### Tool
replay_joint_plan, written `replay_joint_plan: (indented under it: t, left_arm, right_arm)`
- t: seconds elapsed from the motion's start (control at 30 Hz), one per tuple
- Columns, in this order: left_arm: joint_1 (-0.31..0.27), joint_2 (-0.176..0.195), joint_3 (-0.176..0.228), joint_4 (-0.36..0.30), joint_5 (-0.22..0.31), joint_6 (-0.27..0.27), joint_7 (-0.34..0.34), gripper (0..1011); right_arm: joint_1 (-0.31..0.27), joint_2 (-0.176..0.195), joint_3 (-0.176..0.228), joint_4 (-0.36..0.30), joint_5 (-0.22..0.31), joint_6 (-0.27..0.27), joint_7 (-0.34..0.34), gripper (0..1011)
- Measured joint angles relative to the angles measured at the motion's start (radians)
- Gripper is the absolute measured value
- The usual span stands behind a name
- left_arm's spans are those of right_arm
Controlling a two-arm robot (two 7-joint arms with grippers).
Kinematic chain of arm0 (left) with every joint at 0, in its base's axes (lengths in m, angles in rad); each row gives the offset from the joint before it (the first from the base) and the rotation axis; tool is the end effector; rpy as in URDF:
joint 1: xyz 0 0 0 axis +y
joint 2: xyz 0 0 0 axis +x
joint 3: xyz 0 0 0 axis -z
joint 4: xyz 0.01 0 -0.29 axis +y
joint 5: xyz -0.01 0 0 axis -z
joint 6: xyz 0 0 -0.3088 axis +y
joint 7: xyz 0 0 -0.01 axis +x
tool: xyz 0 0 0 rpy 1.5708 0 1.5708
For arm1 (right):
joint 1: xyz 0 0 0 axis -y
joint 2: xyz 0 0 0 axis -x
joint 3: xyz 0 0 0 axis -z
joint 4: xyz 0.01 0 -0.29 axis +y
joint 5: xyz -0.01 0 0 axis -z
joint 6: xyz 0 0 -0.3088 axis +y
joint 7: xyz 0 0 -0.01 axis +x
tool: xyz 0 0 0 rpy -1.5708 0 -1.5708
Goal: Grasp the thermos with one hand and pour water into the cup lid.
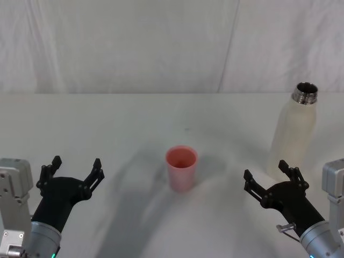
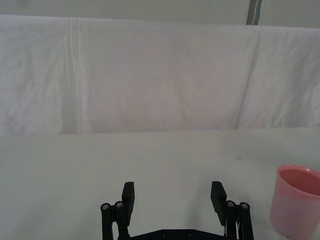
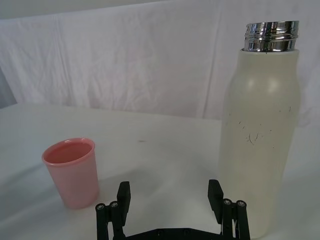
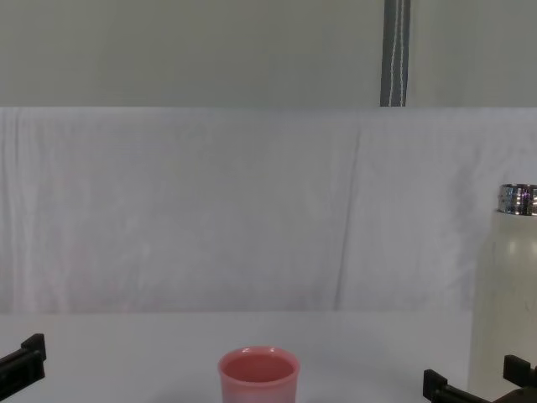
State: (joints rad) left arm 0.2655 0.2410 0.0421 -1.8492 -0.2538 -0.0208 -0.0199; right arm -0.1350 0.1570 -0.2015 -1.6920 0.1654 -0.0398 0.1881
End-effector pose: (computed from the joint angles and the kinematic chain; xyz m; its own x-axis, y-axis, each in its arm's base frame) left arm 0.2530 0.0376 -0.2852 0.1245 0.9917 -0.0326 -0.9921 0.1240 -0.0176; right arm 0.2820 0.0239 -0.3088 0.3924 -0.9189 -0.0400 0.9197 0.3925 0.0040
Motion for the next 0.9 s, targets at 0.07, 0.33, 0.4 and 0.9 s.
replay_joint_plan:
  t: [0.07, 0.33, 0.4, 0.9]
  left_arm:
    - [0.0, 0.0, 0.0, 0.0, 0.0, 0.0, 0.0, 1001]
    - [0.0, 0.0, 0.0, 0.0, 0.0, 0.0, 0.0, 1001]
    - [0.0, 0.0, 0.0, 0.0, 0.0, 0.0, 0.0, 1001]
    - [0.0, 0.0, 0.0, 0.0, 0.0, 0.0, 0.0, 1001]
  right_arm:
    - [0.0, 0.0, 0.0, 0.0, 0.0, 0.0, 0.0, 1001]
    - [0.0, 0.0, 0.0, 0.0, 0.0, 0.0, 0.0, 1001]
    - [0.0, 0.0, 0.0, 0.0, 0.0, 0.0, 0.0, 1001]
    - [0.0, 0.0, 0.0, -0.001, 0.0, 0.0, 0.0, 1001]
